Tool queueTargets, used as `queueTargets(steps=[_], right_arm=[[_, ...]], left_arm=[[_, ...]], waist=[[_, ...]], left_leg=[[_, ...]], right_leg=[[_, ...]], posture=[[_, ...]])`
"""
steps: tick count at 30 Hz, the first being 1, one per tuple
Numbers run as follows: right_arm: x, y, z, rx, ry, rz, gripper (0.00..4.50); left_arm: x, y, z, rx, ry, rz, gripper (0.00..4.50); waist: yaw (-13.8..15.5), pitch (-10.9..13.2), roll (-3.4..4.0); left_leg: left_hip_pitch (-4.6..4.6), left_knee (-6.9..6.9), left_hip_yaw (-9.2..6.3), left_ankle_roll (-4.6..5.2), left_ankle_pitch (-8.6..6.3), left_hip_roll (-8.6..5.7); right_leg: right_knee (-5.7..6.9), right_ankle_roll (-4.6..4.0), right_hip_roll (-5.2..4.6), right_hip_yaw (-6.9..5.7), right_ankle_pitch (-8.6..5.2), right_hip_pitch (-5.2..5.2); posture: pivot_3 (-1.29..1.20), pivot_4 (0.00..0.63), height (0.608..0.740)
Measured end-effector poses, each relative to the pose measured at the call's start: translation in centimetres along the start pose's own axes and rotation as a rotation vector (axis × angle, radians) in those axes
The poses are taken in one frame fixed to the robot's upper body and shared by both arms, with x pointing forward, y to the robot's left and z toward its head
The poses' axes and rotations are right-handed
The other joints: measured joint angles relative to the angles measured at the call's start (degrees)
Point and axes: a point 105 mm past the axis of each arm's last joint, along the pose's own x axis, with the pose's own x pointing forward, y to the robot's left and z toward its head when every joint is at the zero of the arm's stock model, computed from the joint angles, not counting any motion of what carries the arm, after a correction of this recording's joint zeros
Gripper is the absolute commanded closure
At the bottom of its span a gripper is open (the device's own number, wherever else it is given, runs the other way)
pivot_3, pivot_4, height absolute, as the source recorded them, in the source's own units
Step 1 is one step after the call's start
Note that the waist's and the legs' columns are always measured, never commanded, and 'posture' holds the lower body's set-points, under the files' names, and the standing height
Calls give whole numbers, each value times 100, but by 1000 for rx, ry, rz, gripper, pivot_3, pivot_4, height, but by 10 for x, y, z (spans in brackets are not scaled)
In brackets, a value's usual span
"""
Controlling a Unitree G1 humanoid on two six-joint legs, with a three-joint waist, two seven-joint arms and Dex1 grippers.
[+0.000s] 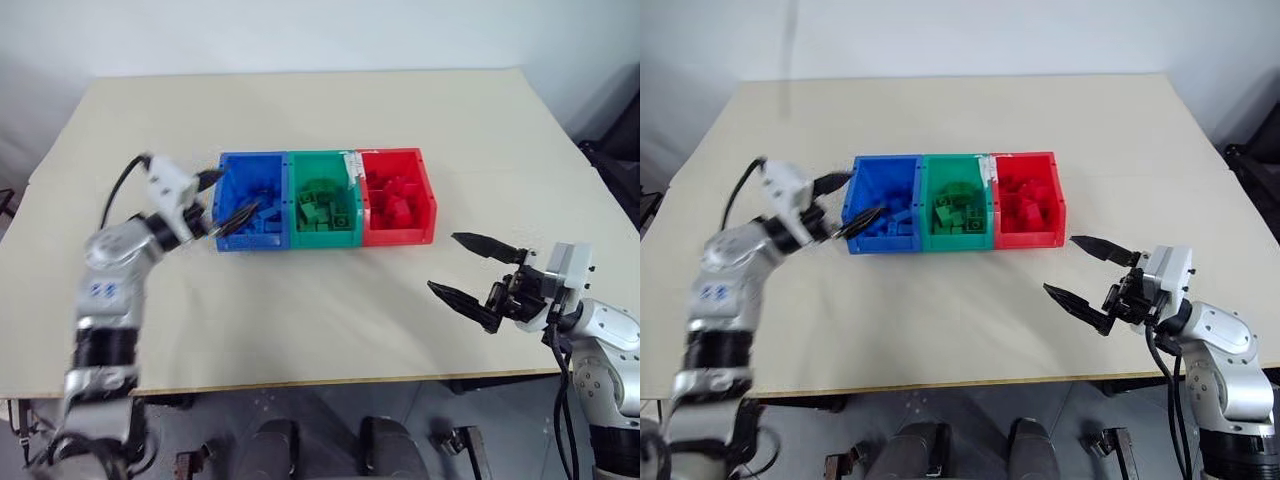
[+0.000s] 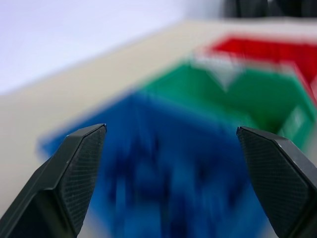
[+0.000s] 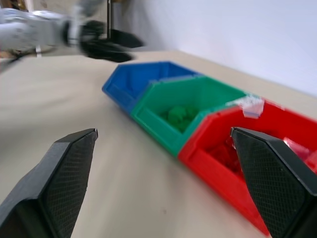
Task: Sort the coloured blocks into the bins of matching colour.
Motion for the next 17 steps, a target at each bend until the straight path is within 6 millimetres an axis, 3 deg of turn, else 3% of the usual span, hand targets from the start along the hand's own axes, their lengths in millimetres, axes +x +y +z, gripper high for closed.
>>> queueTargets(steps=[3, 5, 8, 12, 17], right_arm=[[0, -4, -4, 7, 5, 9, 0], [0, -4, -4, 1, 4, 20, 0], [-3, 0, -9, 8, 20, 48, 0], [-14, 9, -20, 27, 77, 102, 0], [-13, 5, -20, 16, 77, 117, 0]], left_arm=[[-23, 1, -14, -32, 36, 15, 22], [-37, -5, -13, -27, 35, -5, 22], [-60, -15, -15, -18, 63, -35, 22], [-89, -20, -34, -38, 148, -23, 22], [-94, -23, -37, -8, 154, -19, 22]], waist=[[66, 0, 0], [108, 0, -1], [134, 0, 0], [132, 0, 1], [145, 0, 1]], left_leg=[[-5, 17, -6, 2, -1, -1], [-5, 18, -7, 5, -3, -2], [-4, 12, -7, 3, -6, 2], [-2, 10, -1, 3, -7, 2], [0, 13, -2, 3, -8, 4]], right_leg=[[0, 0, -4, -3, 0, 6], [-2, 0, -7, -1, 1, 7], [-4, -1, -5, 1, 1, 5], [-7, -3, -5, 3, 0, 6], [-11, -7, -5, 3, 3, 6]], posture=[[0, 150, 740], [0, 150, 740], [0, 150, 740], [0, 150, 740], [0, 150, 740]])
